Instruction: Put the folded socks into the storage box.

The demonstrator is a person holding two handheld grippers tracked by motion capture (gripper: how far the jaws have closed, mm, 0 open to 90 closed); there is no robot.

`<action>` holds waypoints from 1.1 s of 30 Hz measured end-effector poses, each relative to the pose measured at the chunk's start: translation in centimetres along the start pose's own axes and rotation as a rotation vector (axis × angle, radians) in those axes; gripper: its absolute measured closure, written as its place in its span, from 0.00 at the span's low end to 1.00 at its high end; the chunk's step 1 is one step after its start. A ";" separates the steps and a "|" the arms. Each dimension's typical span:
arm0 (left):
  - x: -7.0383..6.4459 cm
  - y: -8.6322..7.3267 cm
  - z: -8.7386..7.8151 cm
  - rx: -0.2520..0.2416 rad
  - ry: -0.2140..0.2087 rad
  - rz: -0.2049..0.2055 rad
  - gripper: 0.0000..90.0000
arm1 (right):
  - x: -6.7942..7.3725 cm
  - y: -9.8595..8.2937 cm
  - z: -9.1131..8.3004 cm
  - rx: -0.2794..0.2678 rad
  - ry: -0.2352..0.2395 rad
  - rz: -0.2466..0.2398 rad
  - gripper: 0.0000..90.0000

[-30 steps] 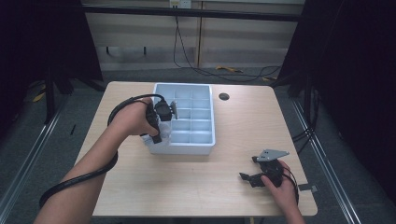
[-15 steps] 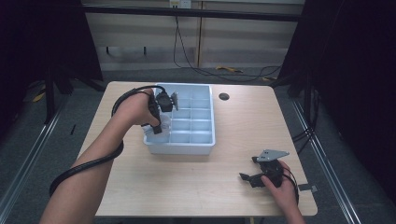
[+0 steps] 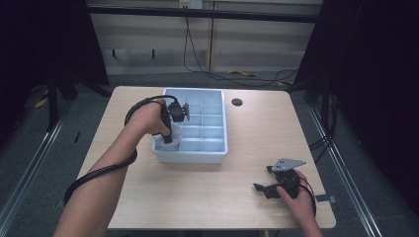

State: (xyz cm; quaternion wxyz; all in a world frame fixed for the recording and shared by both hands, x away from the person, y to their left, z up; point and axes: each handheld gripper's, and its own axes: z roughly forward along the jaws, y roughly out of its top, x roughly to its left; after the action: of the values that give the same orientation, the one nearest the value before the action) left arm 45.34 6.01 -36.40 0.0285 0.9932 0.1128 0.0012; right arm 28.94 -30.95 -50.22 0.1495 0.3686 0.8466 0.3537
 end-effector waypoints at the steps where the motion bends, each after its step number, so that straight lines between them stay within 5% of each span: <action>1: 0.0 0.0 0.1 0.000 -0.006 -0.001 0.75 | 0.0 0.0 0.0 0.000 0.000 0.000 0.14; 12: 0.0 0.4 1.2 0.014 -0.053 -0.023 0.75 | 0.1 0.0 0.0 0.000 0.001 -0.003 0.14; 33: 0.2 0.4 2.2 0.045 -0.063 -0.047 0.75 | 0.2 -0.1 -0.1 -0.001 0.002 -0.003 0.14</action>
State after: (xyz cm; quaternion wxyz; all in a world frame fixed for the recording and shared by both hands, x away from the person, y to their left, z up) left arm 45.63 5.54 -38.57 0.0099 0.9902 0.1351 -0.0335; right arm 28.69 -30.92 -50.22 0.1495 0.3667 0.8473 0.3539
